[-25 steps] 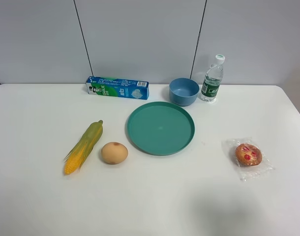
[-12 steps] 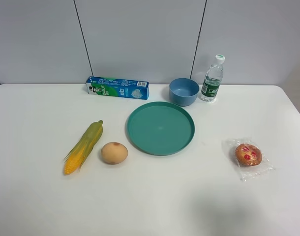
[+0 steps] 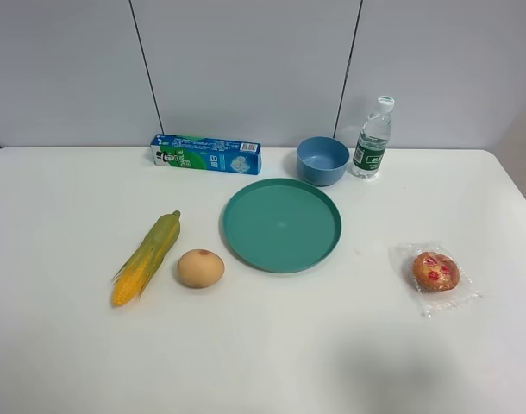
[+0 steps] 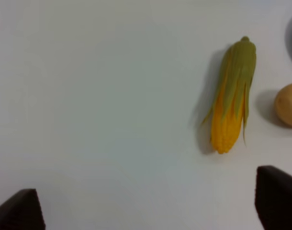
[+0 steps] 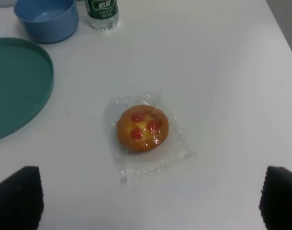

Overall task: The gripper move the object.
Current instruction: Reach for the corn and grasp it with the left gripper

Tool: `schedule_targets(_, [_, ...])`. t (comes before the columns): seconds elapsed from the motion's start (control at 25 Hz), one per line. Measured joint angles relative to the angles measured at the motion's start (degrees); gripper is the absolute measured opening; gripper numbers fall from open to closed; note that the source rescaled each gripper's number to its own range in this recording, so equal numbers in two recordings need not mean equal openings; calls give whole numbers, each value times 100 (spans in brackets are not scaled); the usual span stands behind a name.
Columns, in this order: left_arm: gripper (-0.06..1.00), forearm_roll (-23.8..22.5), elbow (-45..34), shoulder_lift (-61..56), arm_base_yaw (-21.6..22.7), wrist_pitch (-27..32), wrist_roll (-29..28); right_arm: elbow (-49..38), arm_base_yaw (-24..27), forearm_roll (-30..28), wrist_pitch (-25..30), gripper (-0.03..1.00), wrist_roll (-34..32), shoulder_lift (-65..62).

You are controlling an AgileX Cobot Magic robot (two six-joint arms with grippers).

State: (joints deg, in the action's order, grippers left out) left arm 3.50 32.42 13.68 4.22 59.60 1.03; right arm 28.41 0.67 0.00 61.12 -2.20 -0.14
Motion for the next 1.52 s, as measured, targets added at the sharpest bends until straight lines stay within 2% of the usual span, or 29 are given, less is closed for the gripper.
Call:
schedule_targets(0.48, [78,144,1528,3426,-20,-343,0,0,0,0,0,100,0,0])
schedule_targets(0.72, [78,267,2079,4702,-445,-1058,131,0,0,0,0,100,0,0])
schedule_targets(1.16, [78,309,2187,6293,-1518,-1635,155,0,0,0,0,100,0,0])
schedule_targets(1.52, [78,602,2192,7349,-1673,-2469,149,0,0,0,0,100,0,0])
